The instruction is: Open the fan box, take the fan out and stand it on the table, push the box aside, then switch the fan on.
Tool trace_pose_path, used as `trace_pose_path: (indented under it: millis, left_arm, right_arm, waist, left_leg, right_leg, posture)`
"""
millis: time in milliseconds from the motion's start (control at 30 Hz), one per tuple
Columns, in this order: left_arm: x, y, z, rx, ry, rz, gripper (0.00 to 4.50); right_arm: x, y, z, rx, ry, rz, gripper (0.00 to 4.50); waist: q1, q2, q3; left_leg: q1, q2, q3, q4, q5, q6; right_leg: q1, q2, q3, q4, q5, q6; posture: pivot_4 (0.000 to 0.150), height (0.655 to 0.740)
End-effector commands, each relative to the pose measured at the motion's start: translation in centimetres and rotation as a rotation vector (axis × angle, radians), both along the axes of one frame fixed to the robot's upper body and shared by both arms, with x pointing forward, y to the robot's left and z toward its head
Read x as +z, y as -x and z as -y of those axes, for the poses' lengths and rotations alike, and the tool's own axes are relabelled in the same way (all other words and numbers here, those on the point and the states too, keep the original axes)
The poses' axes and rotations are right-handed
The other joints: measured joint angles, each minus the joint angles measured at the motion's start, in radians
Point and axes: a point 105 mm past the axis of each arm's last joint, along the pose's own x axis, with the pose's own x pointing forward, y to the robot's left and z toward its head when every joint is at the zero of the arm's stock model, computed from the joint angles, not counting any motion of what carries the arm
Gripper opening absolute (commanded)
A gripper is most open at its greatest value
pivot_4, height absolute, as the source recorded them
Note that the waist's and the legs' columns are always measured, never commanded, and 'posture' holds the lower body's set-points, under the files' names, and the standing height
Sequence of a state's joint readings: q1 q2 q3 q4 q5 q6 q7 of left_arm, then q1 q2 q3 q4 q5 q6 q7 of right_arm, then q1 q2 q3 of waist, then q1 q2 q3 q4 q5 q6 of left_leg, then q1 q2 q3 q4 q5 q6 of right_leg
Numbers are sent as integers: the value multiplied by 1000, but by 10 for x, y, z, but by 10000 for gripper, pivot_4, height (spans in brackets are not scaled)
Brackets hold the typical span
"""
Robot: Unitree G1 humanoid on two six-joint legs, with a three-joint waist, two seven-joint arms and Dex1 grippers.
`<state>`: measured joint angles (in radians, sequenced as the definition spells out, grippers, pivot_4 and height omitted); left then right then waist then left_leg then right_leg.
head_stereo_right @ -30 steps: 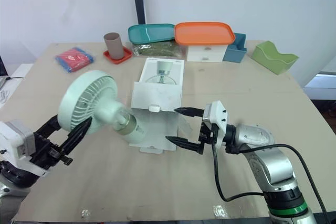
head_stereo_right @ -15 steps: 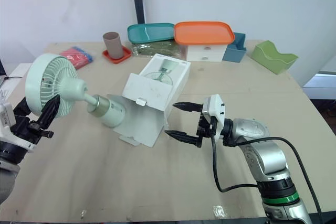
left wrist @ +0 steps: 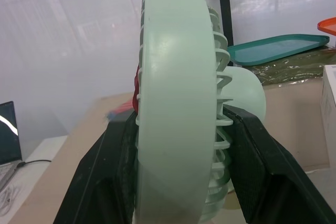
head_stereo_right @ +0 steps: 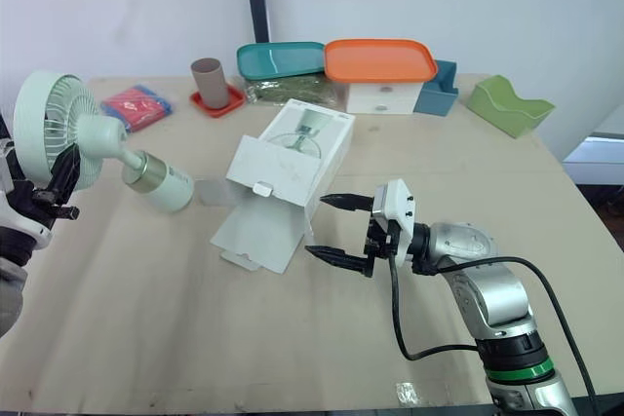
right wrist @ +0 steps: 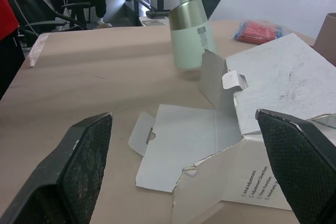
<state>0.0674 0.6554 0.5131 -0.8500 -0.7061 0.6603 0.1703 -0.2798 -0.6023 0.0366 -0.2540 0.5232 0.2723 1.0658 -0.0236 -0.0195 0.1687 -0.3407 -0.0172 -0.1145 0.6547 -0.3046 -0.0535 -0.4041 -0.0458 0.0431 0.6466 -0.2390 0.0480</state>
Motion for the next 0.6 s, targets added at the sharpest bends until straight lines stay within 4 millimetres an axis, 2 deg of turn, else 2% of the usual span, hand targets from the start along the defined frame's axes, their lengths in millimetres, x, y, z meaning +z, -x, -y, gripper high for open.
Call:
trace_pose_path:
  millis: [33,267,467,600]
  left_arm:
    - [-4,-7,13,-99,31,-18,19023]
    - [-18,-26,18,-205,96,-87,19023]
    - [-35,-35,21,-267,289,-141,19023]
    - [-36,-36,17,-263,375,-134,19023]
  right_arm:
    - [11,2,-3,1,-26,56,45000]
    - [11,1,-3,-16,-24,62,45000]
    - [11,2,-2,-32,-24,66,45000]
    - [11,2,-2,-39,-22,66,45000]
  waist:
    - [0,0,0]
    - [0,0,0]
    - [0,3,-2]
    - [0,5,-3]
  left_leg:
    - [0,0,0,0,0,0]
    - [0,0,0,0,0,-1]
    - [1,0,0,0,0,-1]
    - [2,0,0,0,0,-1]
  right_leg:
    - [0,0,0,0,0,0]
    - [0,0,0,0,0,0]
    - [1,0,0,0,0,0]
    - [2,0,0,0,0,0]
  posture:
    - [1500,7400]
    - [1500,7400]
    - [1500,7400]
    - [1500,7400]
